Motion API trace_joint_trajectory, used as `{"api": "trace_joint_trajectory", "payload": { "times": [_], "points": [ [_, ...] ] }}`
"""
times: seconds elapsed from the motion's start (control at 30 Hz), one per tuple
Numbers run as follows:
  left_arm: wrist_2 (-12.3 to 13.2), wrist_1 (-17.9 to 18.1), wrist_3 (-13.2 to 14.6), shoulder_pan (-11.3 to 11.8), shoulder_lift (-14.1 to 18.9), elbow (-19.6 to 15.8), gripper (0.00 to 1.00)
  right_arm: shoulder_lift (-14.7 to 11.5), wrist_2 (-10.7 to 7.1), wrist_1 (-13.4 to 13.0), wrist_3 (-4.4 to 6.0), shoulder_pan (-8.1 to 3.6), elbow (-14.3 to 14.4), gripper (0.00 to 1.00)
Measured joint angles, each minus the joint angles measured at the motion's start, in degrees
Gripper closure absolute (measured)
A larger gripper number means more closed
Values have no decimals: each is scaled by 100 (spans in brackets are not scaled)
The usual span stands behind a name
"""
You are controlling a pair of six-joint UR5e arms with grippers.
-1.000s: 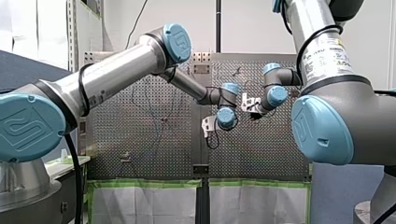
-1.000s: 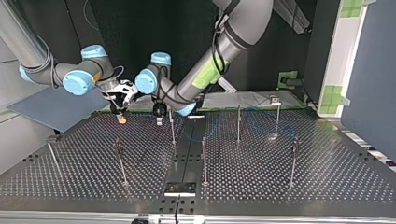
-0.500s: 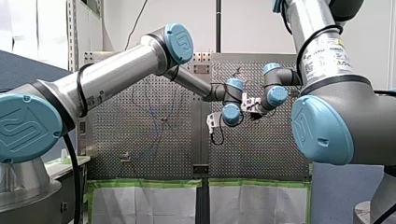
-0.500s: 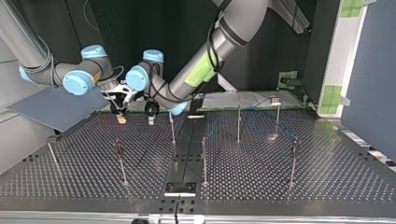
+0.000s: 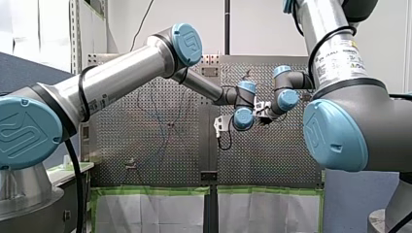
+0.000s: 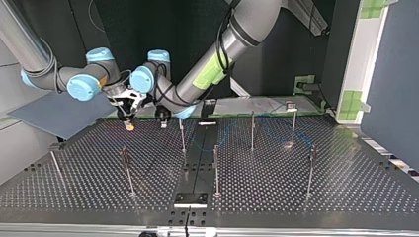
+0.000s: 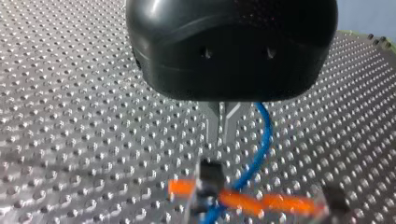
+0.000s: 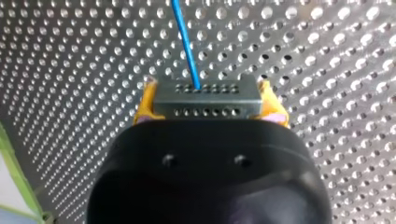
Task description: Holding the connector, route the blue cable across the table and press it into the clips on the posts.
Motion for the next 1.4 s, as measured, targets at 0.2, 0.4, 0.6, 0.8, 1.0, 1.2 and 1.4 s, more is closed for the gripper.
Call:
{"api": "trace_joint_trajectory", "payload": {
  "times": [0.2,0.4,0.6,0.8,1.0,1.2,1.4],
  "points": [
    [-308,-185,-124,-32,26,-2,100,-37,-5,0,15,-37,-25,100],
    [-597,-415,-316,-107,98,-6,100,-273,-71,-5,198,-121,-68,100],
    [-785,-485,-395,-231,232,-10,100,-502,-245,-46,359,-178,-71,100],
    [-936,-441,-423,-357,449,-14,100,-533,-280,-46,363,-177,-72,100],
    [-1033,-405,-403,-471,746,-65,100,-542,-369,-46,349,-186,-72,100],
    [-1016,-177,-274,-478,1033,-300,100,-612,-436,-50,359,-197,-73,100],
    [-992,-71,-144,-507,1318,-576,100,-897,-547,-53,454,-200,-73,100]
  ]
}}
